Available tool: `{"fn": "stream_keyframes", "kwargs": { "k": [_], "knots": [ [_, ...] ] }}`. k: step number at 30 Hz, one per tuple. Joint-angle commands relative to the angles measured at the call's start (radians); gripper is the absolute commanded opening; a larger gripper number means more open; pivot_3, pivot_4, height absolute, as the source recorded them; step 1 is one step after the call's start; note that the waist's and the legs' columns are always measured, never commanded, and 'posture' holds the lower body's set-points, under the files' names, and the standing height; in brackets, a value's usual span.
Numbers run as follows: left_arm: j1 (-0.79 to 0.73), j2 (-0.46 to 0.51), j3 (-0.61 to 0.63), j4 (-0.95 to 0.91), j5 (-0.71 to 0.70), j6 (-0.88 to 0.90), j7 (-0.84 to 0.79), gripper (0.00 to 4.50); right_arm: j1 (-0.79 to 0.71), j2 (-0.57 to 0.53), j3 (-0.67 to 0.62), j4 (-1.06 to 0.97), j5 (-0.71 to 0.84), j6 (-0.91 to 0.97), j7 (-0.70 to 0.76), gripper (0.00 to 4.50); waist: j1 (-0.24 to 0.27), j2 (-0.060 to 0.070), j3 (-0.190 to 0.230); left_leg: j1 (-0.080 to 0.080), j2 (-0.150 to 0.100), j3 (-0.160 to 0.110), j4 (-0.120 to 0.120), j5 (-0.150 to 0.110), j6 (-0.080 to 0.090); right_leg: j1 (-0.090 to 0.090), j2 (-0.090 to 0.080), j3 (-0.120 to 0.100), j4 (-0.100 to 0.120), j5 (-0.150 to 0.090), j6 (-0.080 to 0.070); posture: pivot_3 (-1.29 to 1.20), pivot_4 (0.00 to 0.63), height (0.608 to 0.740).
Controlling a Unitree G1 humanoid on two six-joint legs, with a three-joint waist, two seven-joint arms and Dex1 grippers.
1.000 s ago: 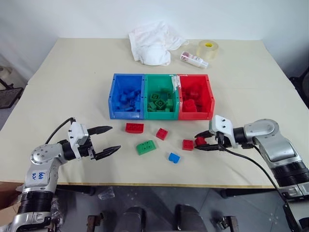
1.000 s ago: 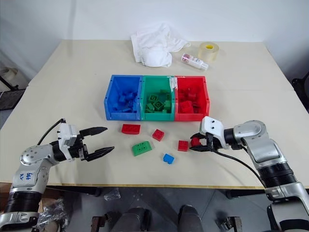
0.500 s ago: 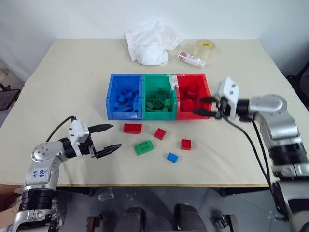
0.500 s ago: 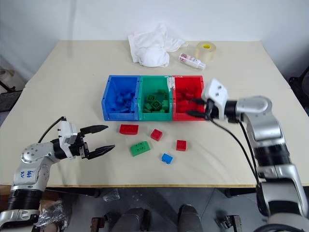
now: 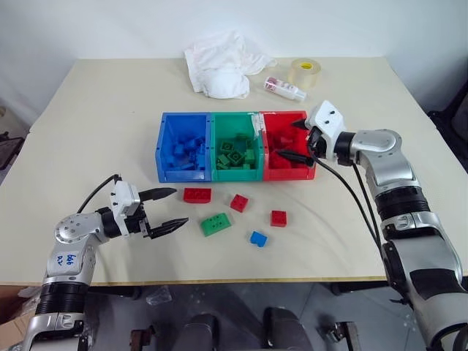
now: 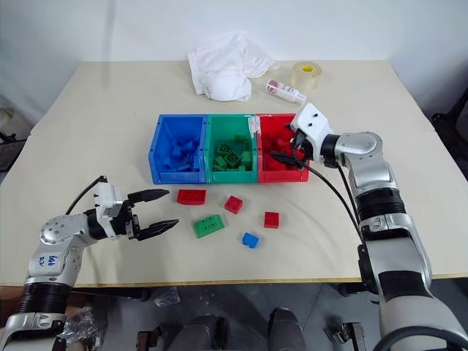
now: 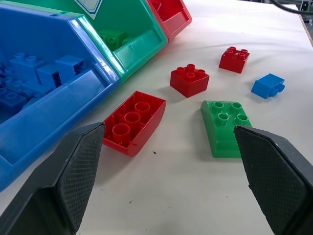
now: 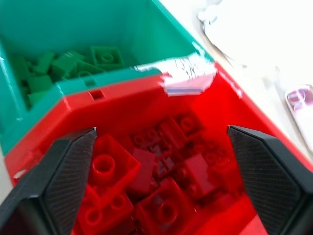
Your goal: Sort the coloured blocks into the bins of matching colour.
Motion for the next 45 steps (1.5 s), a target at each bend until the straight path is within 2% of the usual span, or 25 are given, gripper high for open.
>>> {"fn": "stream_keyframes", "kwargs": {
  "k": [1, 4, 6, 10, 14, 17, 22, 26, 31, 34, 41, 42, 45],
  "knots": [
    [0.003, 0.011, 0.008, -0.018, -0.009, -0.015, -0.012, 4.50, 0.136, -0.092, -0.054, -0.263, 0.128, 0.138, 0.140, 4.43, 0.011, 0.000, 0.000, 0.000, 0.000, -0.001, 0.001, 0.000, 0.000, 0.001, 0.000, 0.000, 0.000, 0.000, 0.000, 0.00, 0.150, 0.740],
    [0.004, 0.020, 0.015, -0.006, -0.008, -0.018, -0.017, 4.50, 0.397, -0.246, -0.125, -0.542, 0.257, 0.241, 0.281, 4.43, 0.030, 0.000, 0.000, -0.002, -0.002, -0.004, 0.002, 0.000, 0.001, 0.001, -0.001, -0.001, 0.000, 0.000, 0.000, 0.00, 0.150, 0.740],
    [0.006, 0.026, 0.021, 0.000, -0.008, -0.018, -0.017, 4.50, 0.526, -0.327, -0.183, -0.655, 0.314, 0.290, 0.318, 4.43, 0.036, 0.000, 0.000, -0.003, -0.002, -0.004, 0.002, -0.001, 0.001, 0.001, -0.001, -0.001, -0.001, 0.000, 0.000, 0.00, 0.150, 0.740],
    [0.020, 0.045, 0.039, 0.007, -0.013, -0.020, -0.021, 4.50, 0.774, -0.464, -0.323, -0.716, 0.305, 0.316, 0.318, 4.43, 0.034, 0.000, 0.000, -0.001, -0.001, 0.003, 0.004, -0.001, 0.001, 0.003, -0.001, 0.001, -0.002, 0.000, 0.000, 0.00, 0.150, 0.740],
    [0.029, 0.055, 0.051, 0.008, -0.015, -0.019, -0.026, 4.50, 0.864, -0.505, -0.374, -0.746, 0.310, 0.336, 0.295, 4.43, 0.028, 0.000, 0.000, 0.002, 0.002, 0.006, 0.003, -0.001, 0.001, 0.004, 0.000, 0.002, -0.003, 0.000, 0.000, 0.00, 0.150, 0.740],
    [0.030, 0.056, 0.053, 0.004, -0.015, -0.017, -0.024, 4.50, 0.826, -0.486, -0.334, -0.778, 0.317, 0.365, 0.271, 4.43, 0.031, 0.000, 0.000, 0.002, 0.002, 0.007, 0.003, -0.001, 0.001, 0.003, 0.000, 0.002, -0.002, 0.000, 0.000, 0.00, 0.150, 0.740],
    [0.036, 0.048, 0.053, -0.020, -0.016, -0.011, -0.010, 4.50, 0.684, -0.395, -0.169, -0.823, 0.305, 0.412, 0.221, 4.43, 0.032, 0.000, 0.000, 0.002, 0.003, 0.005, 0.003, -0.001, 0.001, 0.003, 0.000, 0.002, -0.003, 0.000, 0.000, 0.00, 0.150, 0.740],
    [0.053, 0.034, 0.047, -0.052, -0.018, -0.005, 0.006, 4.50, 0.565, -0.279, -0.020, -0.765, 0.237, 0.389, 0.181, 4.43, 0.032, 0.000, 0.000, 0.001, 0.002, 0.004, 0.003, -0.001, 0.001, 0.002, 0.000, 0.002, -0.003, 0.000, 0.000, 0.00, 0.150, 0.740],
    [0.082, 0.024, 0.050, -0.098, -0.028, 0.011, 0.027, 4.50, 0.480, -0.191, 0.093, -0.662, 0.153, 0.327, 0.166, 4.43, 0.034, -0.001, 0.000, 0.000, 0.001, 0.002, 0.003, -0.001, 0.001, 0.002, 0.000, 0.002, -0.002, 0.000, 0.000, 0.00, 0.150, 0.740],
    [0.097, 0.025, 0.054, -0.113, -0.032, 0.015, 0.035, 4.50, 0.462, -0.179, 0.117, -0.616, 0.119, 0.301, 0.167, 3.82, 0.031, -0.001, 0.000, 0.000, 0.000, 0.002, 0.003, -0.001, 0.001, 0.001, 0.000, 0.002, -0.002, 0.000, 0.000, 0.00, 0.150, 0.740],
    [0.118, 0.026, 0.057, -0.129, -0.040, 0.019, 0.047, 4.50, 0.444, -0.161, 0.101, -0.619, 0.137, 0.298, 0.181, 1.61, 0.030, -0.001, 0.000, 0.000, 0.000, 0.002, 0.003, -0.001, 0.001, 0.001, 0.000, 0.002, -0.002, 0.000, 0.000, 0.00, 0.150, 0.740],
    [0.117, 0.026, 0.056, -0.128, -0.040, 0.019, 0.048, 4.50, 0.442, -0.160, 0.096, -0.624, 0.142, 0.298, 0.183, 1.45, 0.031, -0.001, 0.000, 0.000, 0.001, 0.002, 0.003, -0.001, 0.001, 0.001, 0.000, 0.002, -0.002, 0.000, 0.000, 0.00, 0.150, 0.740],
    [0.112, 0.026, 0.054, -0.122, -0.040, 0.017, 0.048, 4.50, 0.412, -0.152, 0.066, -0.637, 0.167, 0.308, 0.173, 1.46, 0.031, -0.001, 0.000, 0.000, 0.000, 0.002, 0.003, -0.001, 0.001, 0.002, 0.000, 0.002, -0.002, 0.000, 0.000, 0.00, 0.150, 0.740]
  ]
}}
